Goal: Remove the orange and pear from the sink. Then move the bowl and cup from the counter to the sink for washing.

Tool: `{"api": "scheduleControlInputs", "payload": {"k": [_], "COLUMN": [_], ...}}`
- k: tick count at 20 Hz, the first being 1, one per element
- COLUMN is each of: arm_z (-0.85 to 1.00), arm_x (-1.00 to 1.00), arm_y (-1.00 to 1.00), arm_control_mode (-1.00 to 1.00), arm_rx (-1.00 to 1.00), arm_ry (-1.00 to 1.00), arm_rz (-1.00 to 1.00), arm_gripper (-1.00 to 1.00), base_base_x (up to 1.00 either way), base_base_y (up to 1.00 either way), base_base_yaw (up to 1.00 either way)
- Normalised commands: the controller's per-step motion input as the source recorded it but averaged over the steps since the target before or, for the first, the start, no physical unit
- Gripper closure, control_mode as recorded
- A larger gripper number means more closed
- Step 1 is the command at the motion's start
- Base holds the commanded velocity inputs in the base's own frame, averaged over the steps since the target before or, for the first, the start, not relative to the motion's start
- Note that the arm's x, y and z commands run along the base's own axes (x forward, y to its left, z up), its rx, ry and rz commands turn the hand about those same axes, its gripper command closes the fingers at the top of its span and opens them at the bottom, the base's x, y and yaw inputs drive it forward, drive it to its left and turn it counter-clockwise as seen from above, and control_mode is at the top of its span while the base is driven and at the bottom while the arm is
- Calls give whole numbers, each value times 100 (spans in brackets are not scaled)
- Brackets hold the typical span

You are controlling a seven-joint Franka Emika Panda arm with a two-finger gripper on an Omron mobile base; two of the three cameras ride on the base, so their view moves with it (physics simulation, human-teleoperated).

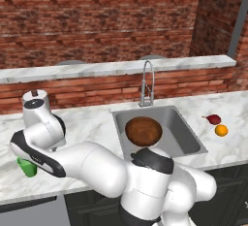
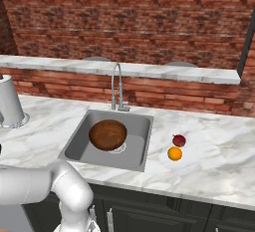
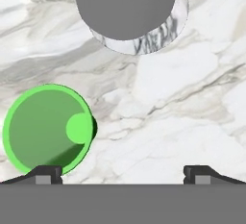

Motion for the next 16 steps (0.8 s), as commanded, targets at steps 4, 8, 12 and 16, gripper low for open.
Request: {"api": "scheduleControlInputs", "payload": {"k": [4,8,12,16], "arm_z": [-7,-5,-7,-6], "arm_x": [6,9,10,9], "arm_y": [6,3,3,4], "arm_control_mode": [-100,-100,-100,-100], "arm_rx": [0,0,0,0], "arm_ry": [0,2,5,6], "arm_rz": [0,0,0,0], "arm_gripper": [-100,-100,-100,-100], "base_base_x": [0,0,0,0], "base_base_y": [0,0,0,0], "base_base_yaw": [0,0,0,0]}}
